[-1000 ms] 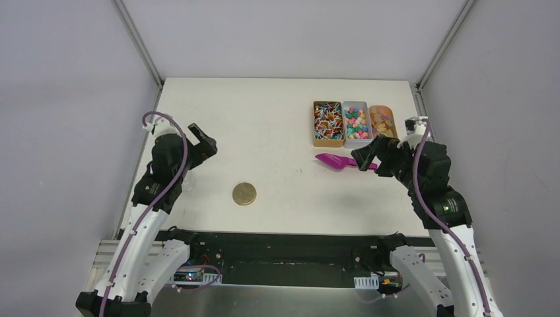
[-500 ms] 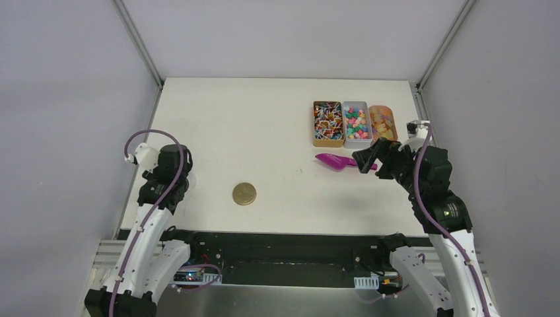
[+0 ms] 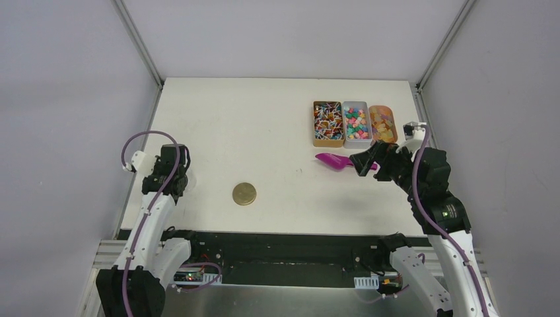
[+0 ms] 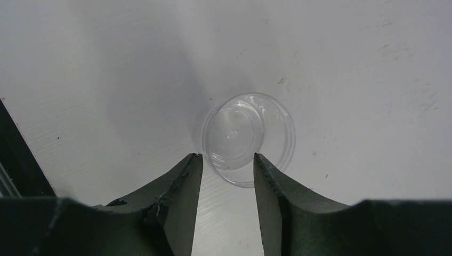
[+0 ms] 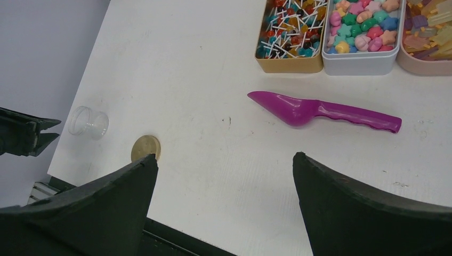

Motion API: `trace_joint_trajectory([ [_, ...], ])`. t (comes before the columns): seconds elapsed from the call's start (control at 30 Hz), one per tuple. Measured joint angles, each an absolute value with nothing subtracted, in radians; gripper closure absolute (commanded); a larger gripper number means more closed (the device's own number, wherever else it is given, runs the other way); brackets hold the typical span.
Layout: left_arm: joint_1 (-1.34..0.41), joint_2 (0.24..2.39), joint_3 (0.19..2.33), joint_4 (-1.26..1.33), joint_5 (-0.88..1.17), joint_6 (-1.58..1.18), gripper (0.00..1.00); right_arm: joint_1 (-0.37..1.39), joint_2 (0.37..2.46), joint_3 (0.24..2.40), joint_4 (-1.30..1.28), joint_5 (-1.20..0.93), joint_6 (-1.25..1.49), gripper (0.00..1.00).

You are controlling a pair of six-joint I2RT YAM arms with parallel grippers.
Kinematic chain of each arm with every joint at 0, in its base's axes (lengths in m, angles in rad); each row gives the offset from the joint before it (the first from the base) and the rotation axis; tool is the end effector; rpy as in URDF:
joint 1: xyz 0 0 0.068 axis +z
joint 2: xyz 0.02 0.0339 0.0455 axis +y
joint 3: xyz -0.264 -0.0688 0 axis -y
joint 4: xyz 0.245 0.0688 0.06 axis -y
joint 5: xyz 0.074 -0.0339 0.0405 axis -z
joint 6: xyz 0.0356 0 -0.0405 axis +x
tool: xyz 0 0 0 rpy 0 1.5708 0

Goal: Pack the candies
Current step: Pick up the packing bottle from the center of the board.

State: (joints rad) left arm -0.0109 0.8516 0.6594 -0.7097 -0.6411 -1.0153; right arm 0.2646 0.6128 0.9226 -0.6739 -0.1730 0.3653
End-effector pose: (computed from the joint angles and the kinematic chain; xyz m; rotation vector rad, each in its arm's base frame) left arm 0.1618 0.0195 0.2438 -1.3103 1.8469 0.2669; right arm 0.1152 0.0376 0.3583 -0.0184 1.9741 0.5831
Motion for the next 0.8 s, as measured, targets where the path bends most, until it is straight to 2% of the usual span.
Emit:
trace_joint_trajectory([
  [0.43,0.07,0.92,0.533,-0.619,-0.545,-1.084,0.63,0.265,0.62,0.921,-0.674,-0.196,0.36,0.0],
  [0.57,0.081,0.96,0.518,-0.575,-0.51,-1.089,0.77,0.265,0.622,0.92,-0.675,-0.199,0.353,0.0],
  [0.73,0.081,0.99,0.518,-0.542,-0.486,-1.086,1.0,0.265,0.632,0.921,-0.682,-0.2,0.338,0.0],
  [0.8,0.081,0.998,0.518,-0.538,-0.481,-1.076,1.0,0.265,0.634,0.921,-0.687,-0.2,0.335,0.0],
])
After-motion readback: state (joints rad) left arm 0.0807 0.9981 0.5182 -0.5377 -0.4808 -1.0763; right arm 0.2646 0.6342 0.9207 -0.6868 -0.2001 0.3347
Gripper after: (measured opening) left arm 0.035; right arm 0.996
